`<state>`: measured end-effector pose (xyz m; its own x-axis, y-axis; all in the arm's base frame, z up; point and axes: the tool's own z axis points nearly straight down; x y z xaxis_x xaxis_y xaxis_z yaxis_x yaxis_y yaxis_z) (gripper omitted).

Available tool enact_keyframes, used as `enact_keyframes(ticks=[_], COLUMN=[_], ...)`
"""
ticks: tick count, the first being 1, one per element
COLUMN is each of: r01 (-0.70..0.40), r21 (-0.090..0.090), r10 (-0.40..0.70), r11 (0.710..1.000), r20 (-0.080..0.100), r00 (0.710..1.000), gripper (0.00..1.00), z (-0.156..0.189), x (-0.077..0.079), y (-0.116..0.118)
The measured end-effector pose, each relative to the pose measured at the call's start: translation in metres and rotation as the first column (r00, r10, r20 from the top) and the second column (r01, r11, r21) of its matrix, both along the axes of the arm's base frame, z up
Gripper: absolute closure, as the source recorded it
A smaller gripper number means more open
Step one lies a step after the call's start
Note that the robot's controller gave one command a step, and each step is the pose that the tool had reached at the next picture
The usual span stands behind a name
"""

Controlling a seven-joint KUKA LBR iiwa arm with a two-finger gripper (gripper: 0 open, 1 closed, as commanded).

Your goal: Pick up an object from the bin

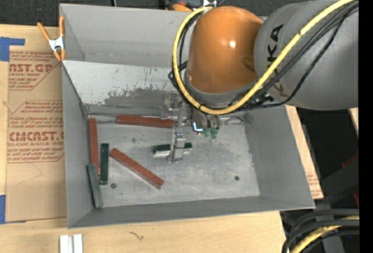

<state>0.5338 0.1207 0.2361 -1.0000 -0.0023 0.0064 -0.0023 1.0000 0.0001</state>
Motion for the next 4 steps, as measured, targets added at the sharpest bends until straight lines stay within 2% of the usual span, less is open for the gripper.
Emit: enact_keyframes(ticks=[1,2,3,4], r01=[0.068,0.227,0.228,0.228], r21=[-0.001,0.003,0.005,0.002], r10=[-0.068,-0.227,-0.228,-0.228], r11=[0.998,0.974,0.974,0.974], r20=[0.0,0.01,0.016,0.008], r00=[0.998,0.974,0.974,0.974], gripper=[0.0,0.0,1.0,0.0], z=[-0.118,-0.166,-0.163,-0.166], x=[0.017,0.047,0.049,0.047], y=[-0.028,-0.049,-0.05,-0.05])
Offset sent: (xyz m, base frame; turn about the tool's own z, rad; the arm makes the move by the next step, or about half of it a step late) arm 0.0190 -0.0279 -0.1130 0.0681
